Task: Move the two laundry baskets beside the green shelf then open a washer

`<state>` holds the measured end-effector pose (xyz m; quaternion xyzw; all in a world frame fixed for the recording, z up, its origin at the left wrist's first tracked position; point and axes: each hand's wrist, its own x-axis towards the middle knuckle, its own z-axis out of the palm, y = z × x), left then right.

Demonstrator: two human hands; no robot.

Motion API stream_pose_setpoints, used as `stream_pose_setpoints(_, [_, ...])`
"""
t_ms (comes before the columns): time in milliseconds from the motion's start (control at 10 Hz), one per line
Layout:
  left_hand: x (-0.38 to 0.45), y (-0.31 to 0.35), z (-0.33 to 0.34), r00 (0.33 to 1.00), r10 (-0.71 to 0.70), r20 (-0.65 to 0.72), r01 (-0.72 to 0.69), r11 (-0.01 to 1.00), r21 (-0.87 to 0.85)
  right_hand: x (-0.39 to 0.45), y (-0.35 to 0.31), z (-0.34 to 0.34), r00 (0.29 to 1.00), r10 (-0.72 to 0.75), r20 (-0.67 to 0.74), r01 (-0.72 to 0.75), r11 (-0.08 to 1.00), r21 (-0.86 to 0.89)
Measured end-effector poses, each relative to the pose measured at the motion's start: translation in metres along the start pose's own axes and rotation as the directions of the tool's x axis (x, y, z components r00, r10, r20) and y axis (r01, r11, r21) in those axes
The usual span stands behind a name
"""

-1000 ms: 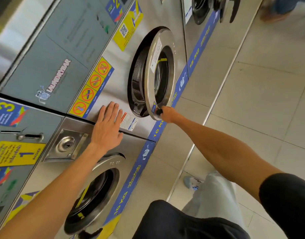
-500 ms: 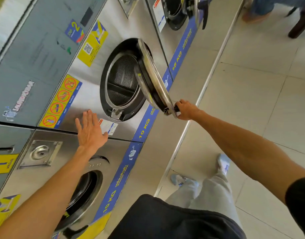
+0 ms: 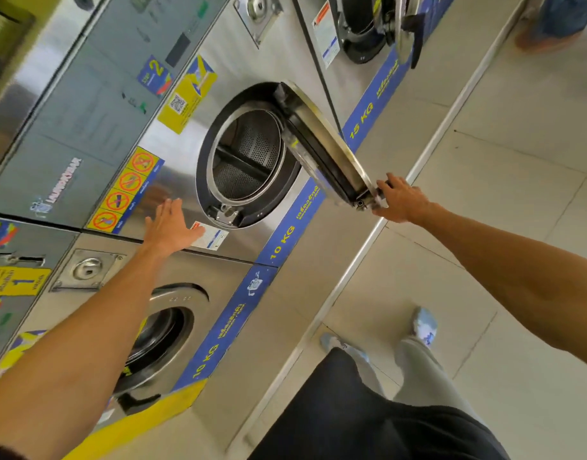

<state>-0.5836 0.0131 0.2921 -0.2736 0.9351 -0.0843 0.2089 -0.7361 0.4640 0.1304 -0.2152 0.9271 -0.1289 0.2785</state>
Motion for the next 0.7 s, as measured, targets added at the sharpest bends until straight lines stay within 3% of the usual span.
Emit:
stream_pose_setpoints(300, [-0.035,0.013,0.009,0.997,0.014,-0.071,-0.023,0.991,-0.134,-0.004,0.002,-0.027,0.984,-0.016,0.177,0.033,0.995,-0.093])
stream_pose_setpoints(400, [-0.058,0.012,0.005,0.998,-0.019,-0.068,0.006,0.982,-0.187,-0.008,-0.006,-0.053,0.975,-0.052,0.215,0.056,0.998,-0.013])
stream_pose_setpoints(500, [-0.076,0.001,-0.012,0.995,-0.057,-0.077,0.037,0.971,-0.237,-0.008,-0.024,-0.098,0.982,-0.136,0.133,0.132,0.99,0.038])
stream_pose_setpoints(700, [-0.124,-0.041,-0.07,0.955,-0.104,-0.277,0.026,0.962,-0.27,-0.016,-0.108,-0.209,0.945,-0.297,-0.134,0.301,0.954,0.012])
